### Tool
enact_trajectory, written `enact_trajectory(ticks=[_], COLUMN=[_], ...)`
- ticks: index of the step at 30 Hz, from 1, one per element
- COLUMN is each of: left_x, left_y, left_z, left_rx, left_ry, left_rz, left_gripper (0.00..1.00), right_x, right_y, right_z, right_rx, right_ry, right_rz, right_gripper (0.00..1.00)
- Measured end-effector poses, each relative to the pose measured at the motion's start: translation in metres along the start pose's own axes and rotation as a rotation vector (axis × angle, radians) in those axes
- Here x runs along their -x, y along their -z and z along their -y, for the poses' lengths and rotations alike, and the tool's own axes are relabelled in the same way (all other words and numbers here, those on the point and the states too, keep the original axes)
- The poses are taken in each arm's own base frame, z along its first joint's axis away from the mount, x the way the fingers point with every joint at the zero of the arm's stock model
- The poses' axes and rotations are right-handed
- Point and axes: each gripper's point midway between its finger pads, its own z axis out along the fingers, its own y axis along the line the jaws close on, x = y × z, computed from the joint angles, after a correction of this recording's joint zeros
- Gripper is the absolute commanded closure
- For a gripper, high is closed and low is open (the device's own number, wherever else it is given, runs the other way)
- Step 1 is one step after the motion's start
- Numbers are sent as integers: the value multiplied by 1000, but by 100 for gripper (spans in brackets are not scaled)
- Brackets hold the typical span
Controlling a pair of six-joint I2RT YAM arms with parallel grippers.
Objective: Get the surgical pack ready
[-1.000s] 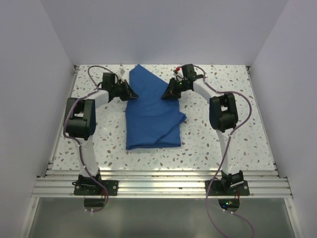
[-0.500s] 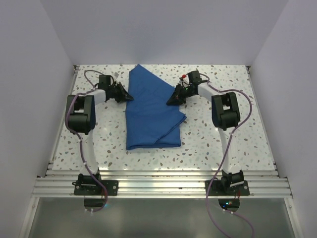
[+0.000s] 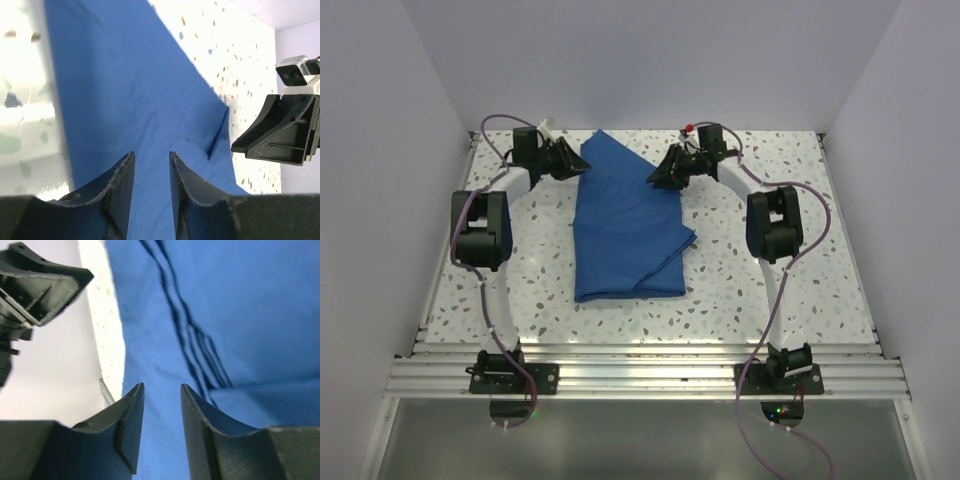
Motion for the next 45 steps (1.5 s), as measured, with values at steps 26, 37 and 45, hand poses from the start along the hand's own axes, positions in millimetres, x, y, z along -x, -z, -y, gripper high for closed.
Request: enact_trajectory(ticks=[26, 37, 45], left_x=[42, 100, 111], left_y=[-58, -42, -58], left_z=[-71, -67, -40], left_rx=[26, -47, -16], left_ry=[147, 81, -27], left_rz=[61, 214, 260], left_gripper=[82, 44, 23], right_x=[3, 20, 21], right_y=[-23, -8, -3], right_z=[54, 58, 52], right_rx=[39, -15, -16], right_ry=[-130, -113, -96], right_rz=[-14, 16, 19], right_gripper=[69, 64, 38])
